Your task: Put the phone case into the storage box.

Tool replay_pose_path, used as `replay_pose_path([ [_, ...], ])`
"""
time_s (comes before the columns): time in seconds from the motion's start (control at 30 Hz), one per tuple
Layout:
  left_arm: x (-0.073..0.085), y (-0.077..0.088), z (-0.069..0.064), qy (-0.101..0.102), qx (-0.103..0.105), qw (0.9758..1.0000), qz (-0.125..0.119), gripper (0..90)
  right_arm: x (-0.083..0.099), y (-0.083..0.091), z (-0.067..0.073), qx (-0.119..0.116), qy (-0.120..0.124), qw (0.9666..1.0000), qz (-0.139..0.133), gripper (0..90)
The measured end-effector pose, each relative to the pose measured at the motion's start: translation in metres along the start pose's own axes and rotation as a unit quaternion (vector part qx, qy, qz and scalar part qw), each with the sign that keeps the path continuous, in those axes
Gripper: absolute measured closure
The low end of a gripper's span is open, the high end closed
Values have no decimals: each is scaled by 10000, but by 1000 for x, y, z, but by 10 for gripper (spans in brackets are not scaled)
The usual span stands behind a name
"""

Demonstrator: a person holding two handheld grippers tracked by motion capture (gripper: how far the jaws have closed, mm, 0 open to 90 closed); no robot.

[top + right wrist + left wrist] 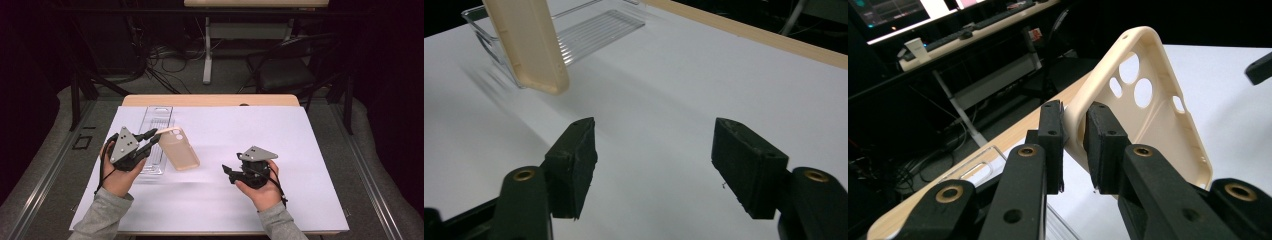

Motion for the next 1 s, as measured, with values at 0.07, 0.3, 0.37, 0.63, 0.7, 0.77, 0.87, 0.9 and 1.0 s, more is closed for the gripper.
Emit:
replay_pose_path([
  [0.07, -1, 0, 1, -18, -24, 10000, 10, 785, 2, 4, -4, 63, -27, 10000, -37, 330],
  [0.3, -8, -7, 8, -85, -72, 9999, -72, 785, 4, 13, -20, 337, -243, 9989, -223, 232],
  [0.37, -10, -10, 9, -91, -27, 9999, -65, 785, 4, 15, -23, 374, -299, 9985, -283, 212],
  [0.63, -19, -25, 19, -360, 27, 9993, -21, 785, 5, 16, -27, 371, -339, 9982, -320, 140],
  [0.7, -21, -28, 22, -395, 24, 9992, -23, 786, 6, 16, -29, 421, -319, 9981, -330, 125],
  [0.77, -22, -31, 25, -484, 14, 9988, -17, 785, 7, 16, -30, 445, -351, 9978, -329, 85],
  [0.87, -22, -36, 31, -609, 28, 9981, 27, 785, 9, 16, -33, 470, -342, 9978, -332, 35],
  [0.9, -22, -37, 33, -636, 21, 9980, 44, 785, 9, 16, -33, 474, -357, 9977, -334, 18],
  [1.0, -21, -40, 40, -696, -25, 9975, 72, 785, 10, 16, -34, 480, -330, 9977, -350, 0],
])
Point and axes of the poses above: each handheld gripper's, and its own axes: y roughly backward along the jaws, x roughly out of its underside, z roughly to its left, the point moved 10 cm from there along -y, roughly forward along the jaws, and after that the axes turned 11 degrees about -z, right-handed, at the moved point
